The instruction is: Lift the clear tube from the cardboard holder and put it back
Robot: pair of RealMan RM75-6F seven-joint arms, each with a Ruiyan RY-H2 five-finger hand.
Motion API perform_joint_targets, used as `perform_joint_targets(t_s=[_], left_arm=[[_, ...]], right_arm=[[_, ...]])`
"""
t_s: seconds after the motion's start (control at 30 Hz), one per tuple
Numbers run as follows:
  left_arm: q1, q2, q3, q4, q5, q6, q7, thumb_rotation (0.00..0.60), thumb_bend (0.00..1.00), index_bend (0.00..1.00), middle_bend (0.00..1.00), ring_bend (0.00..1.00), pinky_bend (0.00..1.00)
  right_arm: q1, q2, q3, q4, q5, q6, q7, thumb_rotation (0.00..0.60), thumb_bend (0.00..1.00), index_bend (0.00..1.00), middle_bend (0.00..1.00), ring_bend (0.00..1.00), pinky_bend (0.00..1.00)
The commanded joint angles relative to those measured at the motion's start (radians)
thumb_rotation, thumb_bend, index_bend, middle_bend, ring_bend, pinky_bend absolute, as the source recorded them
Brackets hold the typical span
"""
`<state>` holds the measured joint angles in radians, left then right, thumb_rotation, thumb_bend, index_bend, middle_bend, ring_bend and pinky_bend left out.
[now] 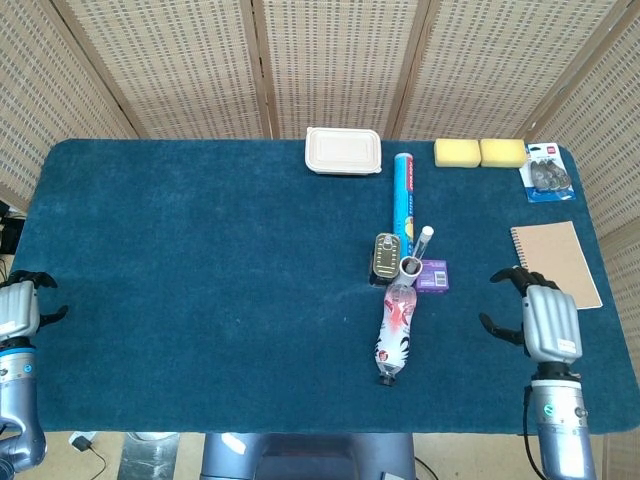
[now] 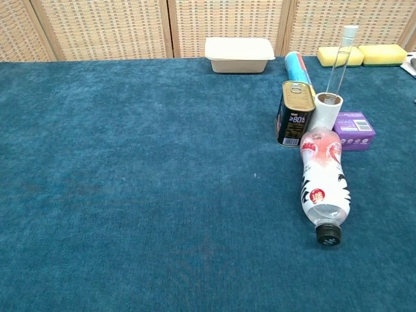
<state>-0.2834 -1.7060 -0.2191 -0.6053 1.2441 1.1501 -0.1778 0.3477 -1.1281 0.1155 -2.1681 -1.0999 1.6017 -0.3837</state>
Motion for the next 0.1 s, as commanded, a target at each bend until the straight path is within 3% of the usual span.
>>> perform_joint_targets(t_s=[0.03,0.1], left_arm=[[0.000,0.000,0.001,0.001,0.001,0.001,-0.002,0.600,0.16,0.48,0.45,0.25,0.34],[0.000,-0.001,0.001,0.001,0.001,0.002,-0.002,0.600,0.16,0.48,0.45,0.25,0.34]], right_arm=[[-0.043,0.021,-0.019,-0.020,-0.065,0.037,-0.009,0.600,0.24,0.38,0.38,0.34,0.33],[-0.051,0.024,-0.020,-0.022,-0.065,0.031,-0.003,0.600,0.24,0.38,0.38,0.34,0.33]])
